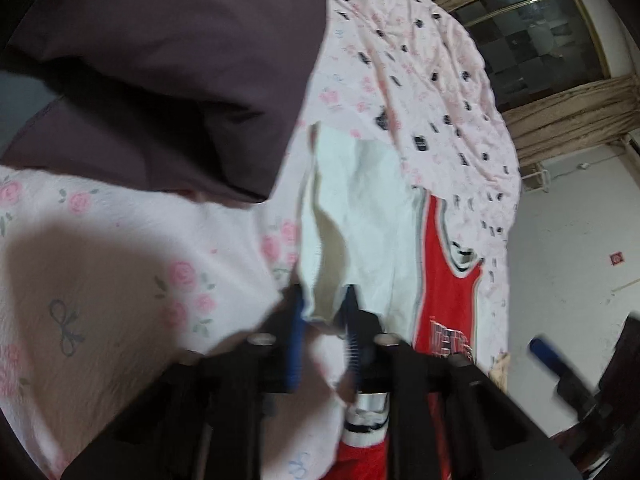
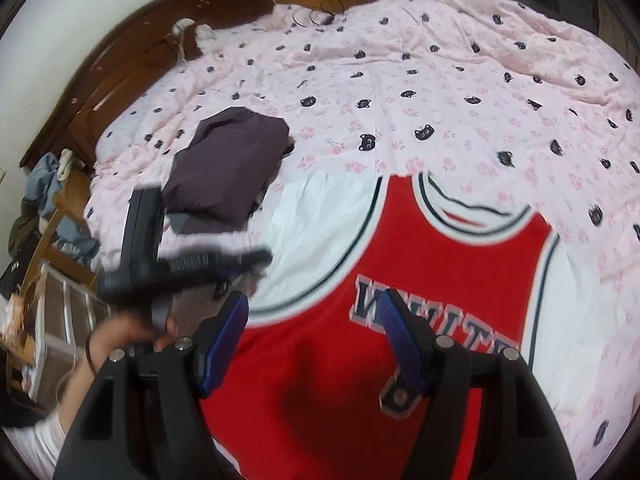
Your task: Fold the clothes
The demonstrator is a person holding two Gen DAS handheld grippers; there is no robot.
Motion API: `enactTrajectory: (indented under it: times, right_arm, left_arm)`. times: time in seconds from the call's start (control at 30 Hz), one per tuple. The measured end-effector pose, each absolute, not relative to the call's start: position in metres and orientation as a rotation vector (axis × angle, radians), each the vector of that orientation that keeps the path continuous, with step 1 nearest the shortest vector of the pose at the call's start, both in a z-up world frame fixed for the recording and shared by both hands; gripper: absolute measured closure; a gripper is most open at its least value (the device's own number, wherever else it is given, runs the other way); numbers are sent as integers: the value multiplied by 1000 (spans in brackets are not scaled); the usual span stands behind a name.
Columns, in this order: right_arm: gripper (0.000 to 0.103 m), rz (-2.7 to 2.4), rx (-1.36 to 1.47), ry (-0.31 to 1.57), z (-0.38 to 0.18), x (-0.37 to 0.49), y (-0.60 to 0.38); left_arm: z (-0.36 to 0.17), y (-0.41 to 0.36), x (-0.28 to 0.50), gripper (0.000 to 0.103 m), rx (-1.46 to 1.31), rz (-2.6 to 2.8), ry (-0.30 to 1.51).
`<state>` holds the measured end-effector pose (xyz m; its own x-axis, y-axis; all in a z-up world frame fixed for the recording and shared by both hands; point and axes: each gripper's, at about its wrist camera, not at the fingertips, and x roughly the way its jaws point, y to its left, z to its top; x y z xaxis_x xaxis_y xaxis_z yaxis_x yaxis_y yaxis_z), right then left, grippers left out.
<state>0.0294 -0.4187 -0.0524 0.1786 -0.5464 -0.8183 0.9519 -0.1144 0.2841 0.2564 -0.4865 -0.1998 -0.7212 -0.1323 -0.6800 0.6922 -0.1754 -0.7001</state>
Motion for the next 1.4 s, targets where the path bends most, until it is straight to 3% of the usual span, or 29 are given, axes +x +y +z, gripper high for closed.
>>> enactTrajectory:
  times: [0.1, 0.37, 0.67, 1.17, 1.4]
  right_arm:
    - [33, -1366, 1062, 543, -51, 30, -453]
    - [33, -1317, 1125, 658, -63, 53, -526]
    - [33, -1281, 1385, 641, -106, 56, -599]
    - [33, -1217, 1605, 731, -129, 43, -641]
    - [33, -1215, 1740, 793, -147, 52, -664]
  left_arm:
    - [-201, -486, 261, 98, 630, -1934, 1546]
    - [-202, -486, 274, 98, 561, -1892, 1585]
    - [-198, -490, 279, 98, 524, -1887, 1565]
    - [-176, -492, 280, 98, 498, -1972, 1492]
    - [-194, -490, 291, 98, 496, -1899, 1571]
